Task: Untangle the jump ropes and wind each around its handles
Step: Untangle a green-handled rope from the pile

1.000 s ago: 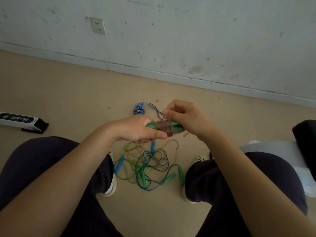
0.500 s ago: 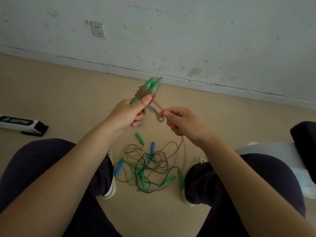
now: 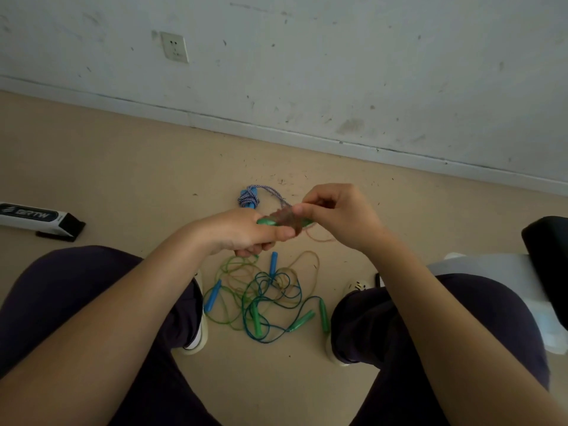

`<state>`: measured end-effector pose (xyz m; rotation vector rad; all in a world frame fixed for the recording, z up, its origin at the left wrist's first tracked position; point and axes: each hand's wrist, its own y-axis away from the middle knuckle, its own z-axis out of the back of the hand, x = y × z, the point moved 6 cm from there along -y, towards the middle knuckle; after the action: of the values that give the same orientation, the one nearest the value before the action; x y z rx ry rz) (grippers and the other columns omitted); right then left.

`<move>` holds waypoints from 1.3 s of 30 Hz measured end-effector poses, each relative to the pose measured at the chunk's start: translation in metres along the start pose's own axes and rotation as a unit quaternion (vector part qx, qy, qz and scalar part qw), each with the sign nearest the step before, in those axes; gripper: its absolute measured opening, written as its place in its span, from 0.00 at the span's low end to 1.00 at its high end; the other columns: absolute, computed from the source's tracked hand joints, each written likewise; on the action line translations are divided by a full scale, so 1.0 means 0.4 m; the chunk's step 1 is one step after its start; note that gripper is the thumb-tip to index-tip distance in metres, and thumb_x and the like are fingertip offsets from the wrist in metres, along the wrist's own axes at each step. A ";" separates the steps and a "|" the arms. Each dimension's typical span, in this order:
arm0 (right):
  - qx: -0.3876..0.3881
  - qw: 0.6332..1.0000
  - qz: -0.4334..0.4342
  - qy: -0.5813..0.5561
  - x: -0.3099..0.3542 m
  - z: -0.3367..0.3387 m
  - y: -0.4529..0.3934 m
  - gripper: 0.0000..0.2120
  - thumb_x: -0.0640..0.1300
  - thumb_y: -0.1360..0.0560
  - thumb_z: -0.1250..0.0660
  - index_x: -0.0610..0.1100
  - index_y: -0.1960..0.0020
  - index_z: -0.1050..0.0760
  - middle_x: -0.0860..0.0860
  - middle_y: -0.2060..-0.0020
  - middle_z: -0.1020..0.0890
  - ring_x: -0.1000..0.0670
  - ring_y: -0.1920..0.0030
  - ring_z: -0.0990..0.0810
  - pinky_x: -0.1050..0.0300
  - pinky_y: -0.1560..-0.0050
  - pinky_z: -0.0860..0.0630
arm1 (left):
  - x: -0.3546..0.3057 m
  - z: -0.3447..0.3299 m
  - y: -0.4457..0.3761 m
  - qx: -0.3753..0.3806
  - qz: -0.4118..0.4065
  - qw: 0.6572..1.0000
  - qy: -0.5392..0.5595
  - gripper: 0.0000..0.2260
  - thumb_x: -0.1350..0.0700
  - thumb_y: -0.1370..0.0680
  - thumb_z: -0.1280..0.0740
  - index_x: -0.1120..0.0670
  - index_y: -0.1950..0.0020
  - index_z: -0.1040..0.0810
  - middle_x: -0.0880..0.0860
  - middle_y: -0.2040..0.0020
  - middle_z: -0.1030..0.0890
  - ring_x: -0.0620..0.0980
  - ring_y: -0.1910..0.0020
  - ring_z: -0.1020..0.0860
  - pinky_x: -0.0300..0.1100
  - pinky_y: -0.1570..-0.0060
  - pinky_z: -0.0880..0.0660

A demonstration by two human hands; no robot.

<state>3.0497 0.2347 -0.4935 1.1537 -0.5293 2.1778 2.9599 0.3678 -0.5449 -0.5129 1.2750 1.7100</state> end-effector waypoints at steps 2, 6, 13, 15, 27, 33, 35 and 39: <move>-0.011 1.000 0.000 -0.004 0.001 0.002 0.001 0.08 0.47 0.29 0.24 0.42 0.61 0.17 0.42 0.66 0.18 0.49 0.68 0.24 0.56 0.67 0.27 | -0.009 -0.012 0.007 0.040 -0.007 0.999 -0.013 0.19 0.41 0.24 0.31 0.53 0.65 0.27 0.47 0.74 0.30 0.44 0.77 0.33 0.35 0.74 0.35; -0.010 1.000 -0.002 0.003 0.000 -0.006 0.001 0.12 0.48 0.35 0.20 0.44 0.66 0.21 0.45 0.69 0.22 0.53 0.69 0.29 0.60 0.68 0.31 | -0.010 -0.018 0.019 0.069 -0.001 0.996 -0.056 0.18 0.41 0.25 0.30 0.53 0.65 0.26 0.48 0.72 0.29 0.43 0.76 0.32 0.33 0.73 0.33; 0.089 0.995 -0.039 -0.016 -0.012 -0.030 0.006 0.17 0.57 0.32 0.27 0.43 0.54 0.21 0.47 0.64 0.20 0.56 0.65 0.25 0.62 0.63 0.28 | -0.018 -0.014 0.041 0.087 -0.039 0.993 -0.064 0.19 0.39 0.27 0.30 0.56 0.61 0.22 0.49 0.74 0.26 0.46 0.74 0.29 0.38 0.66 0.28; 0.123 0.990 -0.068 -0.028 -0.014 -0.042 0.011 0.17 0.60 0.30 0.31 0.45 0.56 0.20 0.52 0.68 0.21 0.56 0.67 0.25 0.61 0.64 0.28 | -0.020 -0.014 0.041 0.084 -0.052 0.994 -0.042 0.18 0.43 0.24 0.31 0.59 0.56 0.20 0.50 0.71 0.22 0.47 0.72 0.25 0.39 0.64 0.27; 0.058 0.996 -0.059 -0.042 -0.018 -0.039 0.005 0.09 0.51 0.28 0.26 0.49 0.63 0.20 0.60 0.74 0.21 0.63 0.72 0.25 0.68 0.69 0.31 | -0.047 -0.033 0.032 0.026 -0.103 0.992 0.062 0.12 0.46 0.25 0.29 0.51 0.47 0.22 0.52 0.60 0.17 0.50 0.67 0.20 0.39 0.73 0.28; 0.060 0.994 -0.066 -0.066 -0.036 -0.038 0.006 0.22 0.51 0.36 0.20 0.47 0.58 0.34 0.42 0.62 0.21 0.51 0.63 0.25 0.51 0.61 0.26 | -0.044 -0.042 0.034 0.049 -0.120 0.991 0.019 0.03 0.53 0.22 0.29 0.48 0.52 0.23 0.47 0.65 0.20 0.46 0.70 0.27 0.32 0.72 0.31; 0.062 0.994 -0.051 -0.073 -0.030 -0.037 0.007 0.24 0.49 0.36 0.20 0.47 0.59 0.37 0.44 0.63 0.24 0.50 0.63 0.28 0.52 0.62 0.28 | -0.047 -0.043 0.034 0.047 -0.127 0.991 0.016 0.03 0.53 0.22 0.29 0.47 0.52 0.23 0.47 0.65 0.20 0.46 0.70 0.27 0.32 0.71 0.31; 0.075 0.993 -0.054 -0.078 -0.029 -0.038 0.007 0.18 0.49 0.32 0.22 0.42 0.62 0.31 0.52 0.70 0.26 0.56 0.69 0.30 0.64 0.69 0.32 | -0.051 -0.034 0.033 0.037 -0.140 0.989 0.012 0.04 0.53 0.23 0.29 0.45 0.52 0.23 0.47 0.64 0.19 0.47 0.68 0.26 0.35 0.69 0.29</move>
<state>3.0438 0.2378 -0.5115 1.4089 -0.3631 2.0744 2.9565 0.3461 -0.5277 -0.6383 1.2158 1.4222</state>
